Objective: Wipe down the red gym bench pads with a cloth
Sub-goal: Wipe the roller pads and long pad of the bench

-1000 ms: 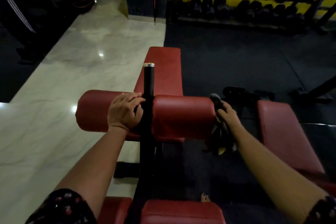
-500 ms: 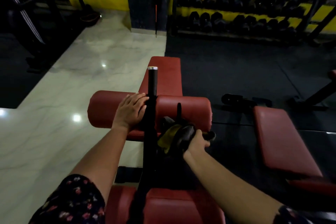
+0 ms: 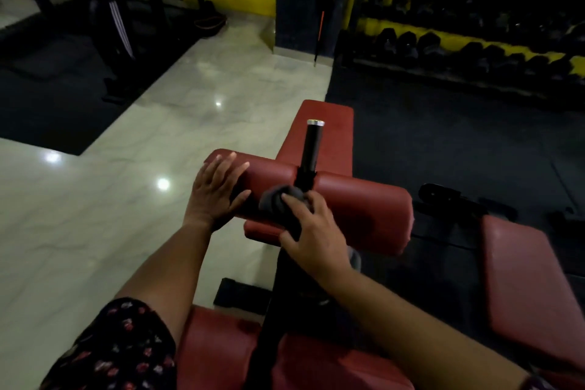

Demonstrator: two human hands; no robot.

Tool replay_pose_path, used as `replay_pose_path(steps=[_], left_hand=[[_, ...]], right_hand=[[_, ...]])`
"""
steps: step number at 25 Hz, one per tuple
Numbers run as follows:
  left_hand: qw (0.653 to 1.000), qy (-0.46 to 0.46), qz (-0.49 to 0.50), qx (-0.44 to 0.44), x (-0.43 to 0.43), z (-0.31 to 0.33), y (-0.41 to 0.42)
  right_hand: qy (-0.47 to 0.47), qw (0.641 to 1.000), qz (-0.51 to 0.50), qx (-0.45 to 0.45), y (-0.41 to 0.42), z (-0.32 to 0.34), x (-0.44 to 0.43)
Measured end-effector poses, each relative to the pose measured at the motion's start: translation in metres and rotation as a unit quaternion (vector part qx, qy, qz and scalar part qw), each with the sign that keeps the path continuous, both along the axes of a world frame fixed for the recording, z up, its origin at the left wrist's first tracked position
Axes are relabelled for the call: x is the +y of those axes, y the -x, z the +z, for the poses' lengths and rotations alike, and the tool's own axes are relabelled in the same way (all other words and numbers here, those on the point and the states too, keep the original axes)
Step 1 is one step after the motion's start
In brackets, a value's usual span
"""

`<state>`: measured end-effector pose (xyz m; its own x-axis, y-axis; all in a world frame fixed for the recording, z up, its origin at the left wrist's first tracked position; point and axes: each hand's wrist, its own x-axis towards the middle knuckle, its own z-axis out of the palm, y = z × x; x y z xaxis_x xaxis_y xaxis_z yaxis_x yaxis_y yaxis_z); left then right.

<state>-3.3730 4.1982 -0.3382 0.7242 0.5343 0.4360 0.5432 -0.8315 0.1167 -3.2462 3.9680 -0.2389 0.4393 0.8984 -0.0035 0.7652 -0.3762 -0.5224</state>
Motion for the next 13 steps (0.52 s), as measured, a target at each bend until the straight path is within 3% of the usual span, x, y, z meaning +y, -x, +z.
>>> replay_pose_path(steps=[3, 5, 7, 9, 13], left_hand=[[0.999, 0.017, 0.021, -0.02, 0.016, 0.003, -0.002], [0.996, 0.051, 0.062, -0.047, 0.023, 0.01, -0.01], [0.981, 0.128, 0.116, -0.086, 0.027, 0.021, -0.023], [0.971, 0.172, 0.136, -0.092, 0.03, 0.021, -0.031], [0.979, 0.125, 0.116, -0.114, 0.031, 0.005, -0.031]], right_hand=[[-0.093, 0.967, 0.029, -0.234, -0.015, 0.019, 0.048], [0.017, 0.939, 0.073, -0.335, -0.025, 0.009, 0.072], [0.101, 0.908, 0.105, -0.393, -0.03, -0.017, 0.074], [0.073, 0.879, 0.108, -0.458, -0.032, -0.038, 0.067], [0.028, 0.883, 0.119, -0.453, -0.046, -0.036, 0.092]])
